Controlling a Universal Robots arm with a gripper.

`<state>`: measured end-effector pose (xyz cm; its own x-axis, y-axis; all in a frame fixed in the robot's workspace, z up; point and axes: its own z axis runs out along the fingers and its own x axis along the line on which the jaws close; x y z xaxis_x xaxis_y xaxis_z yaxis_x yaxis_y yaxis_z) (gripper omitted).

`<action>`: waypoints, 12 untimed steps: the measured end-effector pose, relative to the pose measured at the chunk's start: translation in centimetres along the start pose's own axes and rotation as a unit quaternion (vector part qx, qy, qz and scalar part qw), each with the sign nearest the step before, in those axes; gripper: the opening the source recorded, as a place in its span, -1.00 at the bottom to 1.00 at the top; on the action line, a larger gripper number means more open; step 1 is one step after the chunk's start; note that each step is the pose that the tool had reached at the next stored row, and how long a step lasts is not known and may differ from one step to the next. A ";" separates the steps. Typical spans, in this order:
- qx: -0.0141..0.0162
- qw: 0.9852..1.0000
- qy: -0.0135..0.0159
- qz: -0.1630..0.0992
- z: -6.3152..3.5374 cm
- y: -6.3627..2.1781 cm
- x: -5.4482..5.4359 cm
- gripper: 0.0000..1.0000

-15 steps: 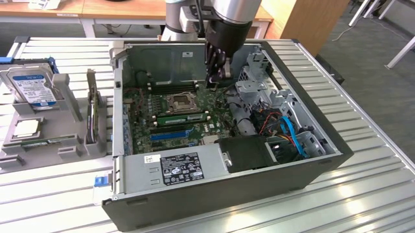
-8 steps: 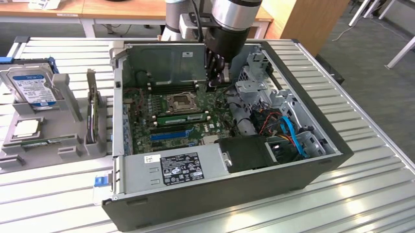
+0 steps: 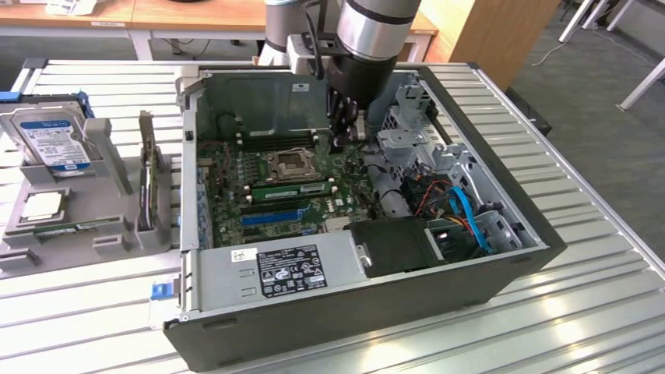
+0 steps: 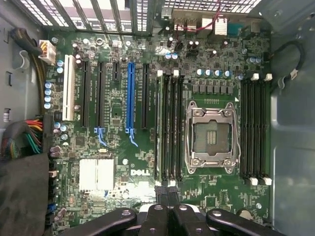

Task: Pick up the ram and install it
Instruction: 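Press down the ram until it locks into place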

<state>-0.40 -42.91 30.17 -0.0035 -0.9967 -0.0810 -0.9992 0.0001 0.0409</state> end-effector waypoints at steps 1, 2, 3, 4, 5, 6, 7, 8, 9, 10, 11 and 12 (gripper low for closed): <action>0.000 1.000 0.000 0.000 0.16 -0.01 0.0 -0.80; 0.001 1.000 0.000 0.000 0.33 -0.01 0.0 -0.80; 0.001 1.000 0.000 0.000 0.50 -0.02 0.0 -0.80; 0.002 1.000 0.000 0.000 0.66 -0.03 0.1 -0.80; 0.002 1.000 0.000 0.000 0.83 -0.03 0.1 -0.80; 0.002 1.000 0.000 0.000 0.98 -0.04 0.1 -0.80; 0.003 1.000 0.000 0.000 1.15 -0.05 0.1 -0.80; 0.003 1.000 0.000 0.000 1.29 -0.05 0.1 -0.80; 0.003 1.000 0.000 0.000 1.45 -0.06 0.1 -0.80; 0.004 1.000 0.000 0.000 1.63 -0.07 0.1 -0.80; 0.004 1.000 0.000 0.000 1.82 -0.07 0.1 -0.80; 0.005 1.000 0.000 0.000 1.99 -0.08 0.2 -0.80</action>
<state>-0.40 -42.91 28.17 -0.0027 -0.9967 -0.0810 -0.9995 0.0001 0.0314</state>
